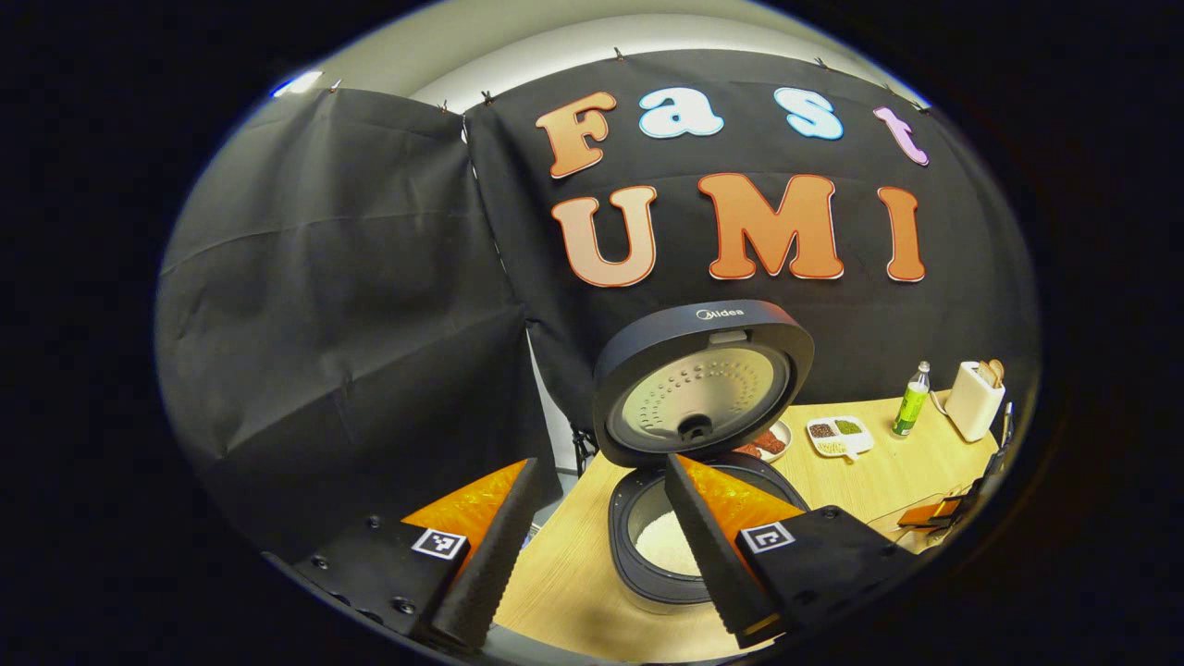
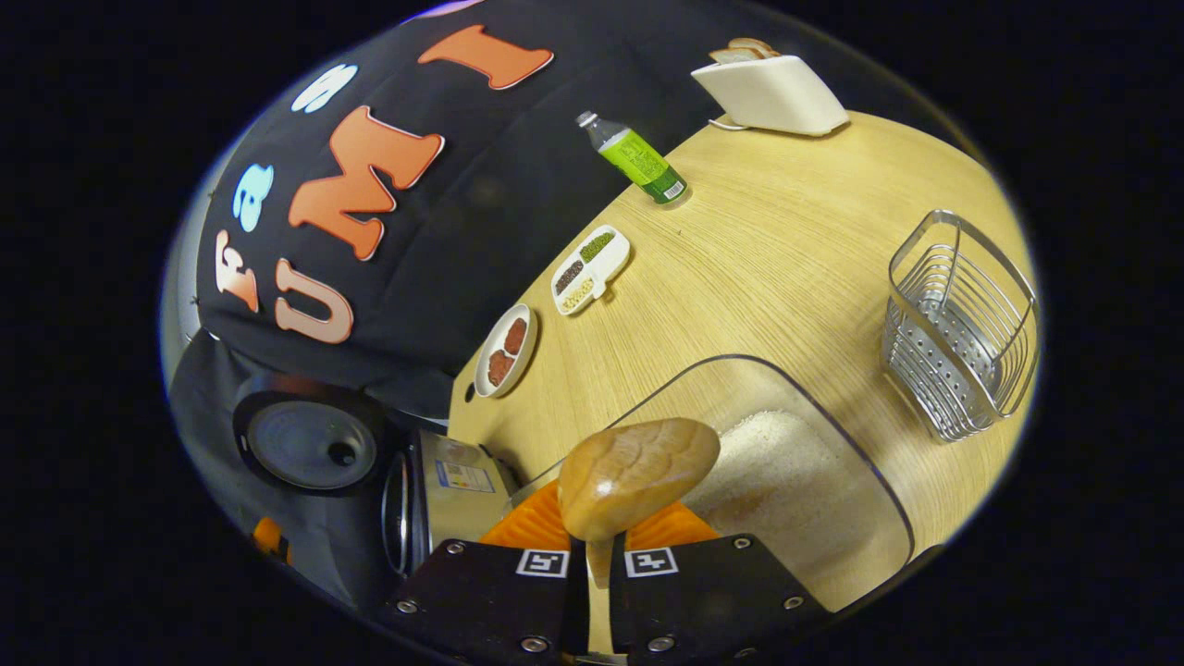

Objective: Close the left gripper, press the button to open the rice cooker; take a wooden spoon from the chopstick holder with the right hand, scoop a spoonful of rice and pour it into the rice cooker, then put the wooden spoon back into the chopstick holder.

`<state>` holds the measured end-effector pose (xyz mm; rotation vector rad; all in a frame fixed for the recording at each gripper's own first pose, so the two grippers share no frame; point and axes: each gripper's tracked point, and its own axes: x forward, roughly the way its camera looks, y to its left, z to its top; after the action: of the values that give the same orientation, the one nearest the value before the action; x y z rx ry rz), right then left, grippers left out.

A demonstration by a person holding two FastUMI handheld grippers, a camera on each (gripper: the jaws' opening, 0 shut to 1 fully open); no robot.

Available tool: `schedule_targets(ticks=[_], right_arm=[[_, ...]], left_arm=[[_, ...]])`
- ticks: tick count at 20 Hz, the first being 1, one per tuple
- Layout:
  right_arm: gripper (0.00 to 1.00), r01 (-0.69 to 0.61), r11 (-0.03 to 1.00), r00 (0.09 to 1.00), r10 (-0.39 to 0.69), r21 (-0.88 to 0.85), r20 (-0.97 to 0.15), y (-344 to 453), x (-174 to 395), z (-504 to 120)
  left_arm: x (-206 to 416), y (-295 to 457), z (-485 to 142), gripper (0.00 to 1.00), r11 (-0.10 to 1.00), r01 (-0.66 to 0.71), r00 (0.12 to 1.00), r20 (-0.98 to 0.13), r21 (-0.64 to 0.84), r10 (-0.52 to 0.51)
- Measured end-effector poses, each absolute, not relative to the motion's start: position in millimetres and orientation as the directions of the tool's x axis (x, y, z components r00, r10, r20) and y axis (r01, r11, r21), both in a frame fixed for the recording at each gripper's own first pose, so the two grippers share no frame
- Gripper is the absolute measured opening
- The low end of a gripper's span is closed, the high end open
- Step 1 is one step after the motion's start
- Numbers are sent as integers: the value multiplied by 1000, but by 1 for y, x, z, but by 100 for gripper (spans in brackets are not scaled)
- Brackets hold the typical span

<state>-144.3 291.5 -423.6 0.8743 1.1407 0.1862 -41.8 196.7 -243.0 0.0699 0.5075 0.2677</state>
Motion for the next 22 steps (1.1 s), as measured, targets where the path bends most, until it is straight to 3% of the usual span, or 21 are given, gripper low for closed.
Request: schedule_targets(ticks=[11, 19, 22], right_arm=[[8, 392, 472, 442, 657, 790, -611, 250, -139, -412], [8, 480, 159, 524, 738, 863, -427, 216, -103, -374], [8, 488, 100, 532, 754, 867, -386, 221, -94, -358]], left_arm=[[-28, 155, -235, 92, 967, -218, 857, -448, 128, 253], [-23, 121, -230, 92, 966, -237, 867, -426, 104, 259], [-27, 118, -228, 84, 959, -261, 864, -417, 108, 282]])
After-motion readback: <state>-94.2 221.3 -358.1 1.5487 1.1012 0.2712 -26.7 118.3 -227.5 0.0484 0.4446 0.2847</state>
